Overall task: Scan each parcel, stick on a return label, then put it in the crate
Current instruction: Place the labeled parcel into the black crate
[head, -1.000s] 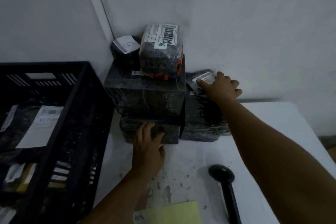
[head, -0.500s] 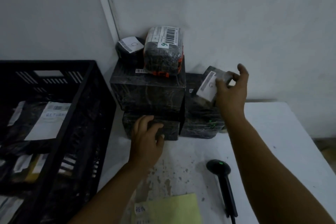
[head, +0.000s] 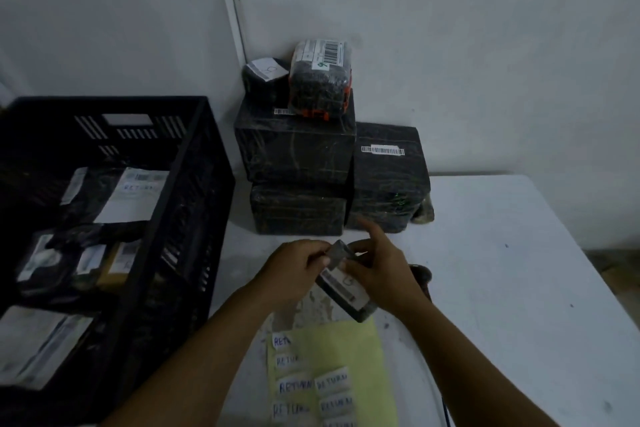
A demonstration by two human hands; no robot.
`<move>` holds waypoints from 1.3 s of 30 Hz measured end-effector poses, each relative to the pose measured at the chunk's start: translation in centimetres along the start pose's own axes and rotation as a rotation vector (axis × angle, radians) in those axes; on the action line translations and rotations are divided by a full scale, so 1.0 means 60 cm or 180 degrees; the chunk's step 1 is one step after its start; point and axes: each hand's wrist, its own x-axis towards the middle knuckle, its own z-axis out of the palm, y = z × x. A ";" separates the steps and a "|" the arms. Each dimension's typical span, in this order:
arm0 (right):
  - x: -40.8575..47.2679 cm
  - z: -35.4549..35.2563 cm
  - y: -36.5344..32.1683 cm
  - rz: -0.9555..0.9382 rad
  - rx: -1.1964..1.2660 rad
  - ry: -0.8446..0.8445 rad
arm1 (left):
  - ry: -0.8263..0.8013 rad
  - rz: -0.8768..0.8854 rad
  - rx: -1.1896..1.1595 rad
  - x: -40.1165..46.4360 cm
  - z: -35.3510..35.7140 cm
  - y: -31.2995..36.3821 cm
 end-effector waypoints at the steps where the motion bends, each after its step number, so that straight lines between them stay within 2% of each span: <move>1: -0.004 0.004 0.001 0.0015 -0.0016 -0.0033 | -0.0003 -0.0062 -0.0139 -0.008 0.006 -0.005; 4: -0.017 0.006 0.014 0.0081 -0.0047 0.0149 | 0.0416 -0.0522 -0.0364 -0.026 0.020 -0.020; 6: -0.034 -0.006 0.039 0.0263 -0.0294 0.0720 | 0.0697 -0.0907 -0.0566 -0.036 0.028 -0.037; 9: -0.070 -0.031 0.102 0.1092 -0.0985 0.1571 | 0.0966 -0.1350 -0.1043 -0.050 0.035 -0.066; 10: -0.082 -0.037 0.124 0.1463 -0.1224 0.1600 | 0.1046 -0.1441 -0.1191 -0.053 0.037 -0.075; 12: -0.099 -0.039 0.162 0.2088 -0.1489 0.1266 | 0.1163 -0.1596 -0.1451 -0.057 0.039 -0.089; 14: -0.104 -0.032 0.192 0.2366 -0.1351 0.0827 | 0.1243 -0.1685 -0.1637 -0.055 0.041 -0.097; 17: -0.099 -0.018 0.213 0.2335 -0.0941 0.0532 | 0.1299 -0.1757 -0.1811 -0.050 0.042 -0.100; 21: -0.083 -0.008 0.209 0.2280 -0.0312 0.0628 | 0.1407 -0.1758 -0.1849 -0.043 0.038 -0.098; 26: -0.095 -0.007 0.145 0.1883 0.0554 0.0590 | 0.1536 -0.1687 -0.1833 -0.030 0.021 -0.091; 30: -0.128 -0.004 0.072 0.1465 0.1298 0.0232 | 0.1551 -0.1616 -0.1842 -0.017 0.007 -0.090; 34: -0.152 -0.008 0.010 0.1275 0.1194 -0.0309 | 0.1544 -0.1523 -0.1826 -0.010 -0.002 -0.085; 39: -0.161 0.014 -0.029 0.1210 0.1030 -0.0259 | 0.1546 -0.1511 -0.1718 -0.009 -0.006 -0.082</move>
